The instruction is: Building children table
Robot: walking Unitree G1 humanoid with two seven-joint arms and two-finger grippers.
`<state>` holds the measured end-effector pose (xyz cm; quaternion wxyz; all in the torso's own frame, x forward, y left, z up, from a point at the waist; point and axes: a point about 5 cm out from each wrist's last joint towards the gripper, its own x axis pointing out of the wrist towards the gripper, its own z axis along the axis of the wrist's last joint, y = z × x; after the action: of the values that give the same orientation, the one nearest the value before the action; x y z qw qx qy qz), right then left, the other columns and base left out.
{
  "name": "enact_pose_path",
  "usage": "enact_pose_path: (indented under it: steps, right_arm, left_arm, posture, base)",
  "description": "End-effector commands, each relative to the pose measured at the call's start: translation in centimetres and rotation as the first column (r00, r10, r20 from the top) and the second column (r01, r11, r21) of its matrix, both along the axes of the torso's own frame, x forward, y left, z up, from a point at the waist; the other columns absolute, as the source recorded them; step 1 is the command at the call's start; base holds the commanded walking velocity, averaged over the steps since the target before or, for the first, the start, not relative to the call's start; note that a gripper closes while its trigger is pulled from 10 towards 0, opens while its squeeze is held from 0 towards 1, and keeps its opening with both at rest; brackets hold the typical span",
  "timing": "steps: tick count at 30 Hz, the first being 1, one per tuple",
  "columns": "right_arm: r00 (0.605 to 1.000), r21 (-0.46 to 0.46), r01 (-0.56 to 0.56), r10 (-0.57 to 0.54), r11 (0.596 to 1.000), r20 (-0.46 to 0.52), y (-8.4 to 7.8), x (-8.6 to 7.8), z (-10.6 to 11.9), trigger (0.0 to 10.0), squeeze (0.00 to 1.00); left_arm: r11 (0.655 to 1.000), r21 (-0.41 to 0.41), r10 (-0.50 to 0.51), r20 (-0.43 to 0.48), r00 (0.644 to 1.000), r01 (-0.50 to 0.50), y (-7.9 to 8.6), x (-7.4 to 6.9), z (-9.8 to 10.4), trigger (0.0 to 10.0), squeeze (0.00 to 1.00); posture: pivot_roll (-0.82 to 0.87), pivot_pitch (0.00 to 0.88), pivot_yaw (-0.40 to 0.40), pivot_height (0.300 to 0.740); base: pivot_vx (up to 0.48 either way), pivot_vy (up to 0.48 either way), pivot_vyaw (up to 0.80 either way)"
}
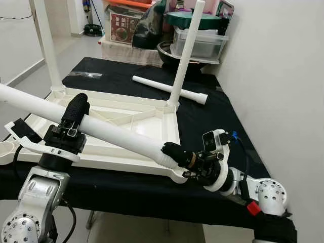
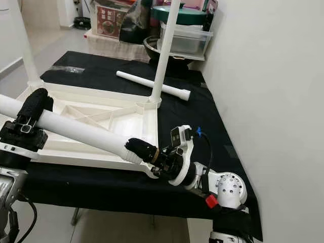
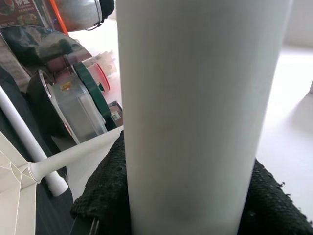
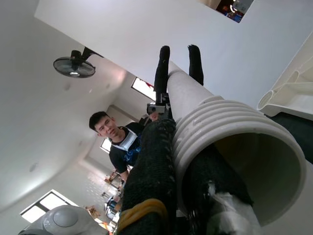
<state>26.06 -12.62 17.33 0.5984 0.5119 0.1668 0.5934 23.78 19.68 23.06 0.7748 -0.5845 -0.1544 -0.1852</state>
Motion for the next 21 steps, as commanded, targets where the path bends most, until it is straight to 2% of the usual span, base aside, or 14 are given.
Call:
enact_pose_path:
  steps: [1, 2, 3, 4, 6, 15, 18, 19, 21]
  right_arm:
    - [0.998, -0.012, 0.05, -0.049, 0.999, 0.045, -0.5, 0.1, 0.4, 0.6, 0.0]
    - [0.995, -0.021, 0.071, -0.07, 0.997, 0.069, -0.4, 0.1, 0.4, 10.0, 0.0]
    - [0.993, -0.027, 0.086, -0.083, 0.996, 0.087, -0.4, 0.0, 0.4, 10.0, 0.0]
    - [0.99, -0.032, 0.086, -0.081, 0.996, 0.118, -0.4, -0.2, 0.4, 10.0, 1.0]
    - [0.988, -0.036, 0.077, -0.071, 0.996, 0.136, -0.3, -0.5, 0.3, 10.0, 1.0]
    - [0.994, -0.042, 0.064, -0.06, 0.997, 0.094, -0.5, -0.6, -0.2, 10.0, 1.0]
    - [0.995, -0.082, 0.07, -0.064, 0.994, 0.079, -0.6, -0.6, -0.9, 10.0, 1.0]
    - [0.995, -0.109, 0.068, -0.06, 0.992, 0.076, -0.9, -0.7, -1.3, 10.0, 0.0]
    - [0.996, -0.137, 0.065, -0.055, 0.988, 0.075, -1.4, -0.8, -1.7, 10.0, 0.0]
  left_arm:
    - [0.999, -0.036, -0.01, -0.018, 1.0, 0.01, -0.1, 0.0, -0.5, 0.0, 0.0]
    - [0.999, -0.03, -0.017, -0.022, 1.0, 0.016, -0.3, 0.0, -0.6, 0.0, 0.0]
    - [0.999, -0.025, -0.021, -0.026, 0.999, 0.021, -0.3, 0.0, -0.6, 0.0, 0.0]
    - [1.0, -0.018, -0.024, -0.029, 0.999, 0.024, -0.4, -0.1, -0.7, 10.0, 0.0]
    - [1.0, -0.006, -0.022, -0.032, 0.999, 0.022, -0.4, 0.0, -0.7, 10.0, 0.0]
    - [1.0, -0.001, -0.006, -0.034, 0.999, 0.006, 0.0, 0.1, -0.6, 10.0, 0.0]
    - [1.0, 0.003, -0.003, -0.033, 0.999, 0.004, 0.1, 0.2, -0.5, 10.0, 0.0]
    - [1.0, 0.0, -0.004, -0.028, 1.0, 0.004, 0.2, 0.3, -0.4, 10.0, 0.0]
    - [1.0, 0.003, -0.005, -0.021, 1.0, 0.005, 0.4, 0.3, -0.1, 10.0, 0.0]
  posture:
    - [0.07, 0.0, -0.121, 0.74]
    - [0.08, 0.0, -0.121, 0.74]
    - [0.08, 0.0, -0.121, 0.74]
    - [0.08, 0.0, -0.121, 0.74]
    - [0.08, 0.0, -0.124, 0.74]
    - [0.08, 0.0, -0.123, 0.74]
    - [0.08, 0.0, -0.122, 0.74]
    - [0.08, 0.0, -0.122, 0.74]
    - [0.09, 0.0, -0.125, 0.74]
  base:
    - [0.0, 0.0, 0.0]
    - [0.0, 0.0, 0.0]
    - [0.0, 0.0, 0.0]
    - [0.0, 0.0, 0.0]
    - [0.0, 0.0, 0.0]
    - [0.0, 0.0, 0.0]
    - [0.0, 0.0, 0.0]
    - [0.0, 0.0, 0.0]
    - [0.0, 0.0, 0.0]
